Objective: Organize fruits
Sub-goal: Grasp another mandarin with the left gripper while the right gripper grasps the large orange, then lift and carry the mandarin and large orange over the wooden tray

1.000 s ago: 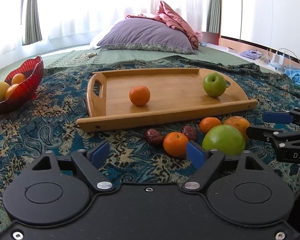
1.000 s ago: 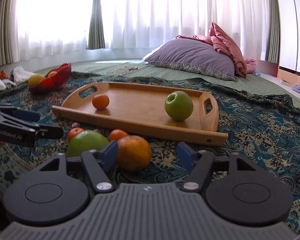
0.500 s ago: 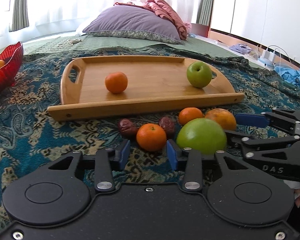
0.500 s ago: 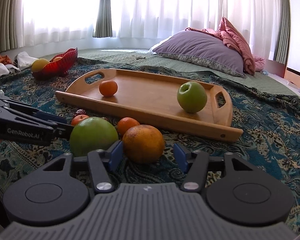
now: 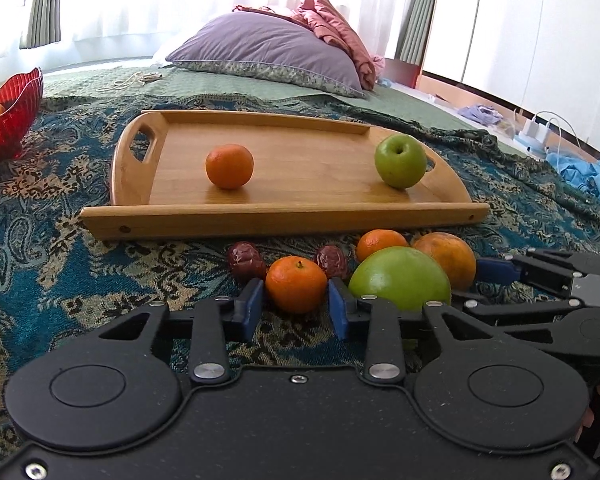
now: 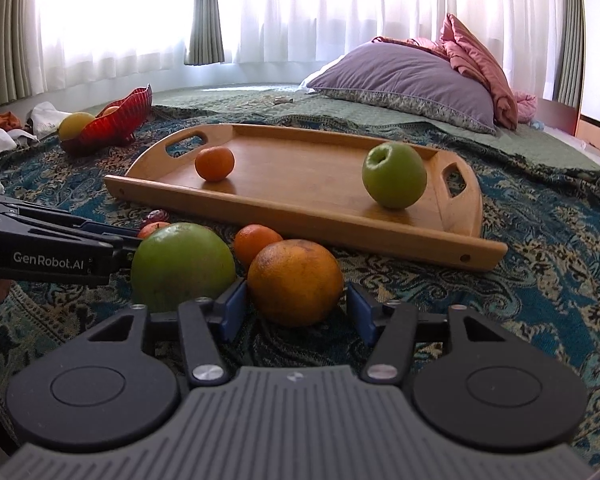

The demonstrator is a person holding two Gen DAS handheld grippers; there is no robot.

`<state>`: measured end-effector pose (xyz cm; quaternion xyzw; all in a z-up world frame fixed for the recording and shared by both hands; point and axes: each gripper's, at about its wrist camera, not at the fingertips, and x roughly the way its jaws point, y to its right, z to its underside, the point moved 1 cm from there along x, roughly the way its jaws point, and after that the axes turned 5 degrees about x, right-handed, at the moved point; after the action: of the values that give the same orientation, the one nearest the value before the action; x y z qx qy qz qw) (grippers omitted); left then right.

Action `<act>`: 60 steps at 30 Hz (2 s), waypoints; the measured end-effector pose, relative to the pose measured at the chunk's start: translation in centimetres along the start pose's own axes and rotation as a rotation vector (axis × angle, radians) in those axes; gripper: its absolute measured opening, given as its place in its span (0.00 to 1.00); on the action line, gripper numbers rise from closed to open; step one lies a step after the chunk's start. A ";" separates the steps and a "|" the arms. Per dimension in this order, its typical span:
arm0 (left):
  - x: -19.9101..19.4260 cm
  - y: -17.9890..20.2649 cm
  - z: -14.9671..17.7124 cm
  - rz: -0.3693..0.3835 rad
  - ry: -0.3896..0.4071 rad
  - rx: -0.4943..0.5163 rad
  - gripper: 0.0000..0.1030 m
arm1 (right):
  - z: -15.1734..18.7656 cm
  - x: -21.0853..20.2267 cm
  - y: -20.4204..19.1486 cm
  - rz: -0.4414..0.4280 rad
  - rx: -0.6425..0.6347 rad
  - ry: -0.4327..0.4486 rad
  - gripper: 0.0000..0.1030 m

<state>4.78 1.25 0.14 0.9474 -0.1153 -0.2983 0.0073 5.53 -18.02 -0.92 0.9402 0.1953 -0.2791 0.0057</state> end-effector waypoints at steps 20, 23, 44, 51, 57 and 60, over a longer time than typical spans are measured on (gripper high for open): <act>0.2 -0.4 0.0 0.008 0.018 -0.036 0.31 | 0.7 0.1 0.0 0.001 -0.004 0.013 0.62; -0.1 -0.5 0.1 0.005 0.029 -0.040 0.31 | 0.8 0.1 -0.1 0.002 -0.013 0.022 0.54; -2.6 -0.4 -1.4 -0.109 0.100 -0.003 0.31 | -0.3 -2.5 1.0 0.042 0.083 0.121 0.49; -2.1 -1.3 -3.5 -0.143 0.120 -0.009 0.31 | -2.6 -3.0 1.3 0.072 0.095 0.181 0.50; -1.1 -2.3 -6.3 -0.165 0.136 -0.017 0.31 | -5.6 -2.1 2.1 0.113 0.076 0.213 0.49; -0.4 -2.8 -7.6 -0.168 0.138 -0.028 0.31 | -6.9 -1.0 2.4 0.132 0.064 0.210 0.49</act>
<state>9.35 3.67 6.39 0.9719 -0.0304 -0.2333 0.0032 9.25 -19.80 5.25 0.9747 0.1235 -0.1843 -0.0262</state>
